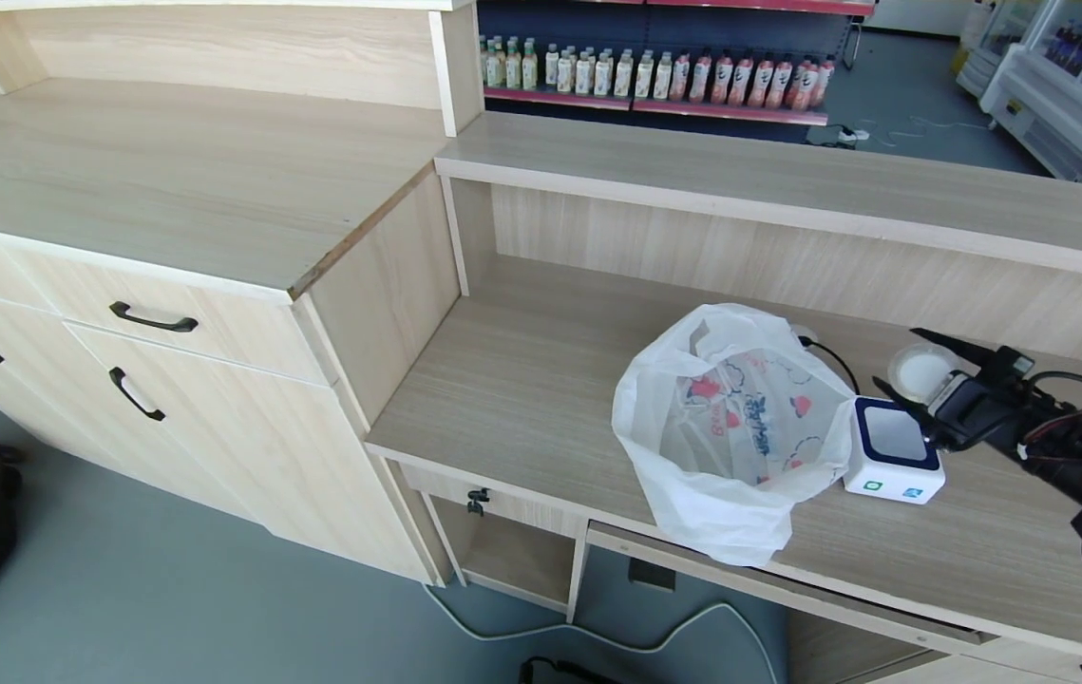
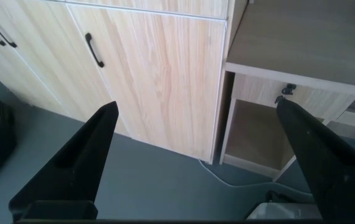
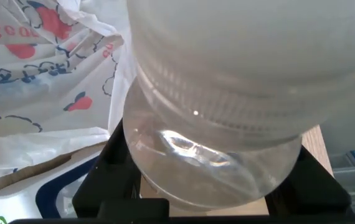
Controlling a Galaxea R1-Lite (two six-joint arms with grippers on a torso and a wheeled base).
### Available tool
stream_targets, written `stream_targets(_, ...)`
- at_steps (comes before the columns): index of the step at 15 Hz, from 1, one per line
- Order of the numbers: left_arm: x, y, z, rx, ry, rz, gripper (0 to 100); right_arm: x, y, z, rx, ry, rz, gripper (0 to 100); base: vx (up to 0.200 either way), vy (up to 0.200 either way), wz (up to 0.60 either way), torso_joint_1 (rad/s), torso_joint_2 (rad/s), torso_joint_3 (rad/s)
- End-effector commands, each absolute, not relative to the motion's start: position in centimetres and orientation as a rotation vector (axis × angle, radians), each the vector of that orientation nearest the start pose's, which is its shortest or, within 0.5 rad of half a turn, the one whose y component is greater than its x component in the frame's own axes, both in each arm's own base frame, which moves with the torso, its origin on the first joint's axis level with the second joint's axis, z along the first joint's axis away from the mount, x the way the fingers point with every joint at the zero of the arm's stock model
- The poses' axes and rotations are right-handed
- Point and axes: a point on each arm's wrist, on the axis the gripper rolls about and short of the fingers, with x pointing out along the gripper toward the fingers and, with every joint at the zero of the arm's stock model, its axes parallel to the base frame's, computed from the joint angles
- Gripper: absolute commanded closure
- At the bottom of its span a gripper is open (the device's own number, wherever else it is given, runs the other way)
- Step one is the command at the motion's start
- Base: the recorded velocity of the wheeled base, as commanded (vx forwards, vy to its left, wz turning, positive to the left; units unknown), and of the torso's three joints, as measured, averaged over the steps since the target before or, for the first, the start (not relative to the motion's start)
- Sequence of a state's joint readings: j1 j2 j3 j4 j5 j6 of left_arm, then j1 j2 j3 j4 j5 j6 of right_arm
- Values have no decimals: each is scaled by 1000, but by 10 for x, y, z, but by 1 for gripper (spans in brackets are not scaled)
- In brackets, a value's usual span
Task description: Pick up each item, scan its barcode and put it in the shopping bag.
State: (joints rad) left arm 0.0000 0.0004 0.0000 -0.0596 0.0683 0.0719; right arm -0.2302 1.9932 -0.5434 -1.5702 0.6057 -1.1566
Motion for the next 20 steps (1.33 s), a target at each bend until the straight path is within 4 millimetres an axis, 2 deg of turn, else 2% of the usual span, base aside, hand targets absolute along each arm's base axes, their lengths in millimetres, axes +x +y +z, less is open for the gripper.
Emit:
stream_targets(1,-23,2,82,70,-57,71,0,315,-59,113,-1186,-303,290,100,0,0,0,0,0,0)
stream_targets(13,-23,2,82,70,-57,71,0,321,-56,96,-1191,-276,329,100,0,0,0,0,0,0)
stream_targets(20,-23,2,82,70,-57,71,0,328,-56,94,-1196,-282,329,100,0,0,0,0,0,0)
